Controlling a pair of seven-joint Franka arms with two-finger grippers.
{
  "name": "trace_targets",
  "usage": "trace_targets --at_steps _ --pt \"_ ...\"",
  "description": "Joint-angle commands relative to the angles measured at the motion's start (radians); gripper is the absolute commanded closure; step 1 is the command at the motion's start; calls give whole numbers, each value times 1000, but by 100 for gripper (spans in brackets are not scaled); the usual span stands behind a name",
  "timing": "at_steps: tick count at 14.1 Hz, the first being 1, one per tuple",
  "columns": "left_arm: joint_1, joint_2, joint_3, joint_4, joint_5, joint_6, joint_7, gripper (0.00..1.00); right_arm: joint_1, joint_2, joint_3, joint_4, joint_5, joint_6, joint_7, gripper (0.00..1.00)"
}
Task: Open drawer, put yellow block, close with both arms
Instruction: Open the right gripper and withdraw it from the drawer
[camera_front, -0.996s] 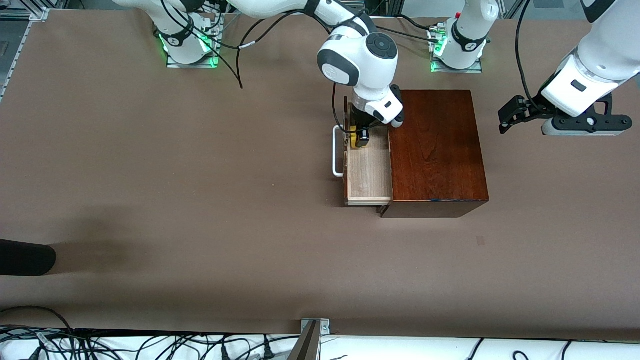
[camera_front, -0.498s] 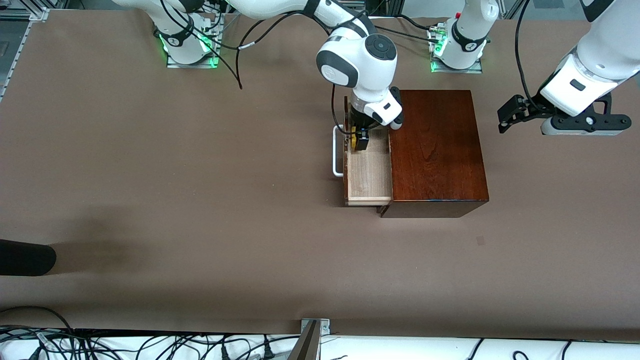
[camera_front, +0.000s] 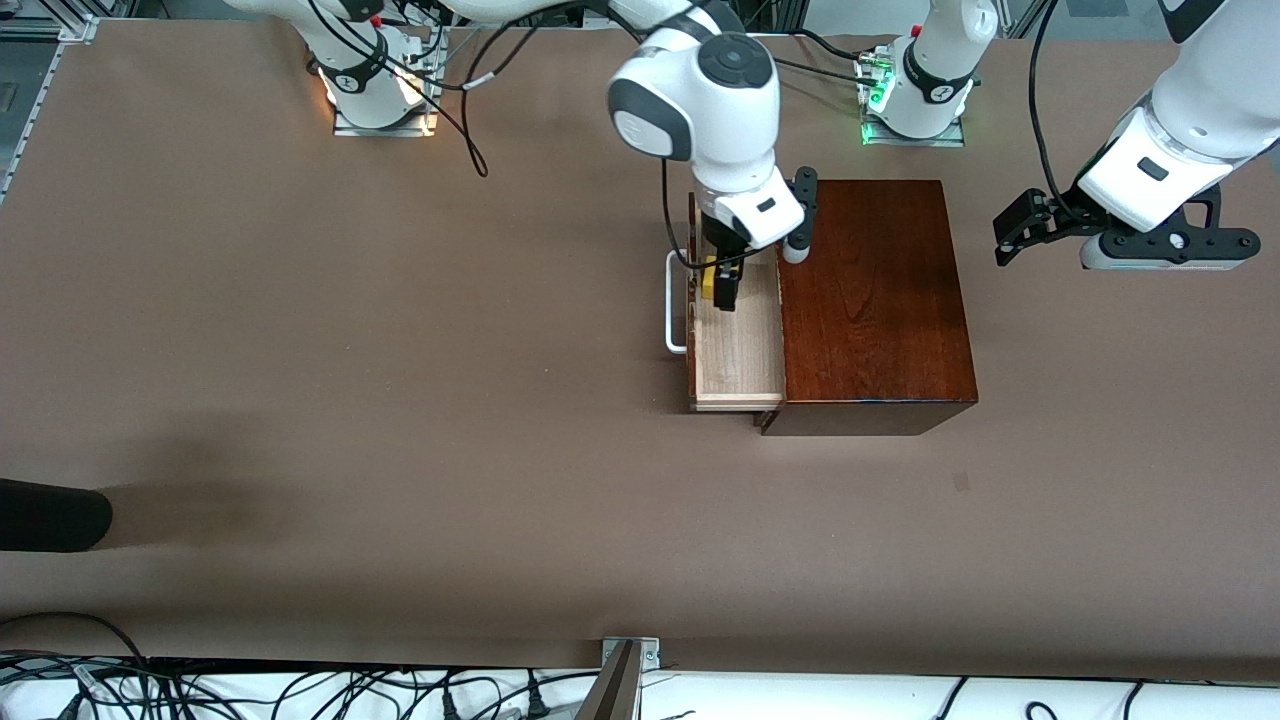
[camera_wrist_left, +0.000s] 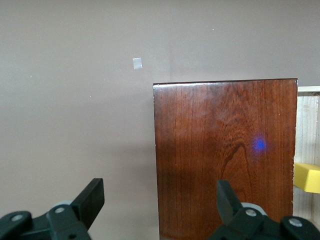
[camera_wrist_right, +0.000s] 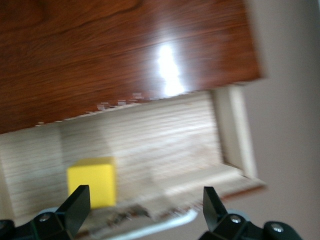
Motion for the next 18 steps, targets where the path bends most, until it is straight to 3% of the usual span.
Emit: trace_targets --at_steps 1,4,7,11,13,15,18 --pt "-2 -5 -2 17 21 -24 21 0 -58 -72 4 -18 19 -19 21 0" --pt "-5 -5 -5 17 21 -26 21 0 -180 -126 1 -17 70 -76 13 0" --pt "-7 -6 -31 27 18 -36 21 0 -301 -284 -22 -98 166 -76 14 0" --pt "-10 -2 -96 51 1 -107 71 0 -465 -569 -60 -371 287 -171 102 0" --pt "-17 -3 -140 53 0 -147 250 0 -499 -681 -114 -463 315 -234 119 0" --pt "-33 16 -165 51 -96 -193 425 0 -499 -775 -183 -549 315 -279 123 0" --pt "-85 127 -226 54 -202 -227 476 0 -499 -816 -293 -564 300 -375 140 0"
